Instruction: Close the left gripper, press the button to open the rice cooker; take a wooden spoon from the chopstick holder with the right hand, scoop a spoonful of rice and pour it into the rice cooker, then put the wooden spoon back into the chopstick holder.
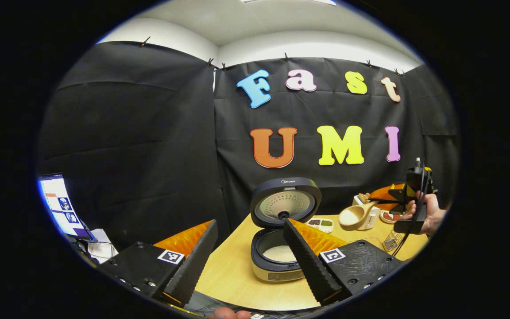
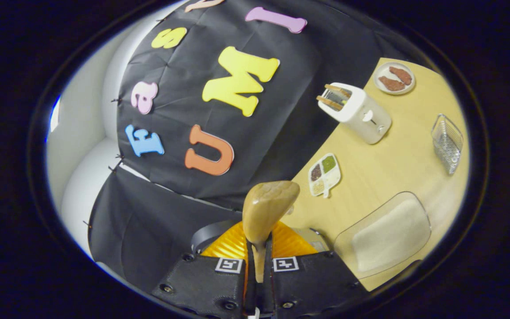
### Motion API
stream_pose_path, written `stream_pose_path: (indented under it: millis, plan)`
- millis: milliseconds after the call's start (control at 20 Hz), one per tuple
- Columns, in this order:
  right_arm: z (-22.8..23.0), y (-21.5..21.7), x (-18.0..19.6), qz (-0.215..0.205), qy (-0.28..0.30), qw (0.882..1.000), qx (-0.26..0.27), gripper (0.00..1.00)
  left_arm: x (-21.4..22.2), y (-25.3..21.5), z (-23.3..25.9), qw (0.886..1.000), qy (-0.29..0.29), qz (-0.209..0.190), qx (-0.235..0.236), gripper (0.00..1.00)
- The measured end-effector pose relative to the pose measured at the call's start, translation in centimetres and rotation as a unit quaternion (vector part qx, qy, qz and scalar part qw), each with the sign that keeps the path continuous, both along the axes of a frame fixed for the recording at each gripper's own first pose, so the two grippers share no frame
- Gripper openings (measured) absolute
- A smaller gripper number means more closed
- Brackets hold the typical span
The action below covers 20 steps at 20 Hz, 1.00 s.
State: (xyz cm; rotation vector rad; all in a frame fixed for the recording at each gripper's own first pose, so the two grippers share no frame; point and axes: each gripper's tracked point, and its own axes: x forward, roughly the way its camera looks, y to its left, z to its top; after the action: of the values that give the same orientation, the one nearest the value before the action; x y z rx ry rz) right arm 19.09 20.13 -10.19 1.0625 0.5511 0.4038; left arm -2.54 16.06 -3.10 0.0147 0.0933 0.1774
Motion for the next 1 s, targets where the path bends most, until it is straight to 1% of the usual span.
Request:
stream_pose_path:
  millis: [150,200,250,400,500,700,900,1000]
  plan:
    - [0.0,3.8,0.7,0.020,0.000,1.000,-0.015,0.12,-1.3,0.6,0.0,1.000,-0.003,0.003,-0.006,0.96]
    - [-0.2,4.8,1.0,0.022,0.002,0.999,-0.027,0.15,-1.6,0.7,-0.3,1.000,0.001,-0.001,-0.011,0.95]
    - [-0.4,5.8,1.1,0.026,0.000,0.999,-0.043,0.12,-1.8,0.8,-0.4,1.000,0.004,-0.001,-0.017,0.95]
    - [-1.2,8.7,1.3,0.038,-0.014,0.995,-0.095,0.12,-2.1,1.2,-0.4,1.000,0.005,-0.001,-0.023,0.96]
    - [-2.0,10.3,1.2,0.047,-0.026,0.989,-0.134,0.12,-2.2,1.5,-0.4,1.000,0.005,0.003,-0.025,0.96]
    - [-3.2,12.6,1.1,0.057,-0.057,0.974,-0.213,0.12,-2.8,2.4,-0.7,0.999,0.007,0.014,-0.028,0.96]
    - [-3.2,14.0,0.5,0.068,-0.103,0.949,-0.289,0.12,-3.2,3.2,-1.3,0.999,0.012,0.023,-0.031,0.96]
    - [-2.7,14.6,0.1,0.074,-0.125,0.937,-0.316,0.12,-3.2,3.4,-1.3,0.999,0.013,0.024,-0.033,0.96]
